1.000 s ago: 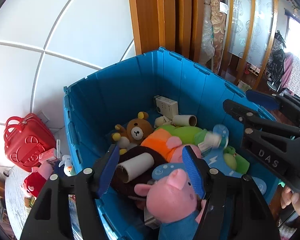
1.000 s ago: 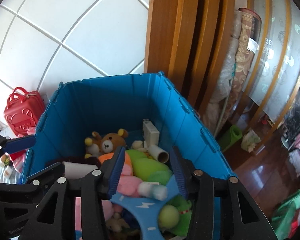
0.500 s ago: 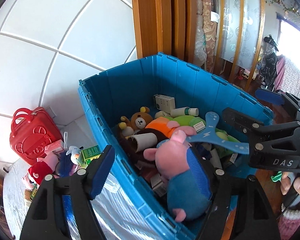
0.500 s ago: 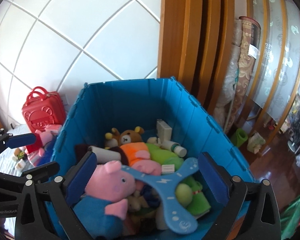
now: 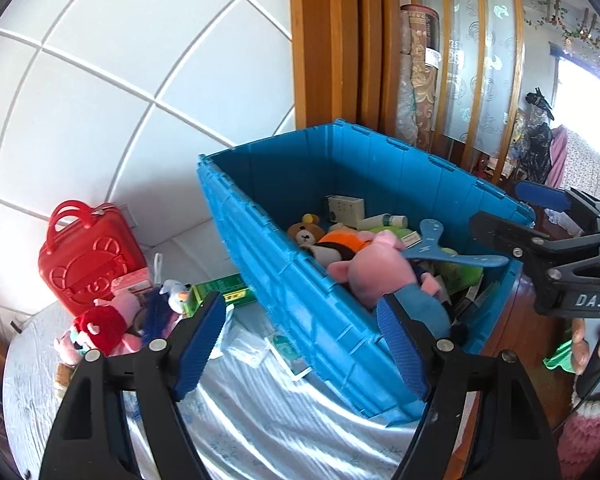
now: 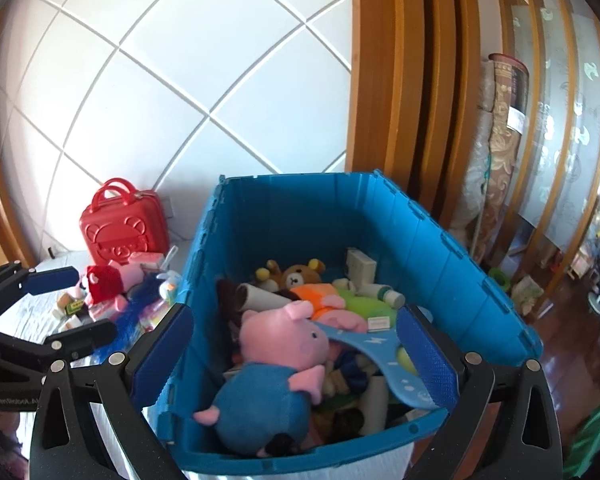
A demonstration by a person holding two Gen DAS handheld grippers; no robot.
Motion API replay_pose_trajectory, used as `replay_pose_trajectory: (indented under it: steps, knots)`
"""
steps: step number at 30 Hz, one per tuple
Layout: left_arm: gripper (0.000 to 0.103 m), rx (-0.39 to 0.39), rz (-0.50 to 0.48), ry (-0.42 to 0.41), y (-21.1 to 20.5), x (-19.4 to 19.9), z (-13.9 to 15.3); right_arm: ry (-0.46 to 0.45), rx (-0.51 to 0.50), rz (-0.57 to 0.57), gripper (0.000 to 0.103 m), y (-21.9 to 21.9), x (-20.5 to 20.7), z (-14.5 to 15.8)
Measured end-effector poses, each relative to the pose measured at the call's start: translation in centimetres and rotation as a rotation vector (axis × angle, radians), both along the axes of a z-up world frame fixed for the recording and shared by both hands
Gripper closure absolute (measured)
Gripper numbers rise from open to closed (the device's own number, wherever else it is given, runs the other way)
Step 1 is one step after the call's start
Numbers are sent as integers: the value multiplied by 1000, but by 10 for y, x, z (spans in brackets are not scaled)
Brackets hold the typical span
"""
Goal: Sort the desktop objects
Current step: 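Withdraw both tools from the crate back toward the bed pile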
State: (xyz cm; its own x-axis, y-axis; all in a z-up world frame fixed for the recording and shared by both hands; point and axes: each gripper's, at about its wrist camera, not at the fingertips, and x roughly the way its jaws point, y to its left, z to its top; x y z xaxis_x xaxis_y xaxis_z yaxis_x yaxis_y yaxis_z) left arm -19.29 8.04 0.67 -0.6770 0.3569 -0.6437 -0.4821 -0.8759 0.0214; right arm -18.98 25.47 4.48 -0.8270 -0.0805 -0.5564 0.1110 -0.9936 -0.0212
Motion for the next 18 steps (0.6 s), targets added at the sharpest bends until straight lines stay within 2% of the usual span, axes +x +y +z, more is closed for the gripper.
replay_pose_trajectory:
  steps: [18]
  knots:
    - [25,-9,248,-5,-117,0,-22,-22,-1,242,0,-113,10,-6]
